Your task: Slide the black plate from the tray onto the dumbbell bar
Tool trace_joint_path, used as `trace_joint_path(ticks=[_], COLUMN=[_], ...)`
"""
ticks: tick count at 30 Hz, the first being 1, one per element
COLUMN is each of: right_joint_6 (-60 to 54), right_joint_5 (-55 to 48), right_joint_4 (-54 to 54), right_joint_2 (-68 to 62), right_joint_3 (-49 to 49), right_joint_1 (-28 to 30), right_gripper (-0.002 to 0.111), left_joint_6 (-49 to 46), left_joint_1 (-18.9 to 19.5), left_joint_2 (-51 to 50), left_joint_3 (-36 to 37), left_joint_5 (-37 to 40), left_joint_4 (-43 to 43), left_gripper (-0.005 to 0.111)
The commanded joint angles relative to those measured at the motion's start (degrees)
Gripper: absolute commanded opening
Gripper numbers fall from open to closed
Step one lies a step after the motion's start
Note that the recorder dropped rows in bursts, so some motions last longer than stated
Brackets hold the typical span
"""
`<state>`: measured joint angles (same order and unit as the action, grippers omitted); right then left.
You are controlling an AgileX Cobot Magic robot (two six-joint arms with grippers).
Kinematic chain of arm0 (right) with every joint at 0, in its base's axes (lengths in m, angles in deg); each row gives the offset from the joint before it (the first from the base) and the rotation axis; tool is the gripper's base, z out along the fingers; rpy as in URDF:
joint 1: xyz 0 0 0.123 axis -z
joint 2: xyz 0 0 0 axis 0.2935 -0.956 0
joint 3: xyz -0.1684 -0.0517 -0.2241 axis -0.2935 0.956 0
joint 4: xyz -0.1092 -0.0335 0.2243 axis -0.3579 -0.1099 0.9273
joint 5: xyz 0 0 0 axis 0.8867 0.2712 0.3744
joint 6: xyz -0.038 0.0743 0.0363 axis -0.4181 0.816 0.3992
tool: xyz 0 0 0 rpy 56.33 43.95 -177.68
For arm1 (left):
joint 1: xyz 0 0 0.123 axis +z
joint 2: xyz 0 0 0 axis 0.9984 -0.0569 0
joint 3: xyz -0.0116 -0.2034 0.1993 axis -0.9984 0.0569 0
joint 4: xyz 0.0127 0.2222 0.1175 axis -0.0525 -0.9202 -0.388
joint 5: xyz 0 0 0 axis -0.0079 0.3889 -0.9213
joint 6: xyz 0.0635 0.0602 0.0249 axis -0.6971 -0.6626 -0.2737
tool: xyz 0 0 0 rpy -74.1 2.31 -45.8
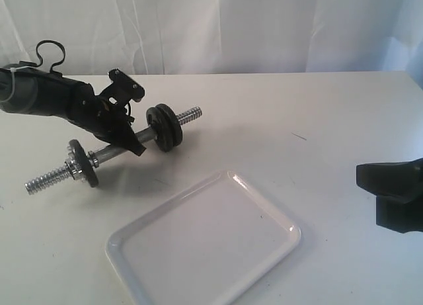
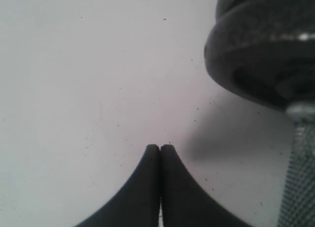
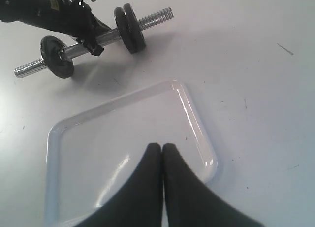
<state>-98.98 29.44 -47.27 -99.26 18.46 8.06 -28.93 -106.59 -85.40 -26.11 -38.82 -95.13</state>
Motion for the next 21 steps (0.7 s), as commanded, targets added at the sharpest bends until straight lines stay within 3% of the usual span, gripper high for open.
trace_joint_path(ticks=[1,10,21], right_joint_6=[-0.67,-0.67,-0.67], right_joint_5=[0.02,0.02,0.02], right_joint_4=[0.37,0.37,0.42], right_joint_2=[0.21,0.21,0.21], right_joint_3=[0.16,0.16,0.16], right_joint_1=[0.32,0.32,0.32], right_gripper=[0.0,0.0,0.0], left_joint_6=[-0.33,-0.62,-2.27], left_joint_1=[-0.43,-0.43,-0.43], left_joint_2=[-1.39,0.06,0.06], left_joint_3=[2.14,2.14,2.14], left_joint_5=[7.56,8.07,5.81], left_joint_4=[-0.39,-0.39,-0.51], left_gripper=[0.005,0.054,0.053])
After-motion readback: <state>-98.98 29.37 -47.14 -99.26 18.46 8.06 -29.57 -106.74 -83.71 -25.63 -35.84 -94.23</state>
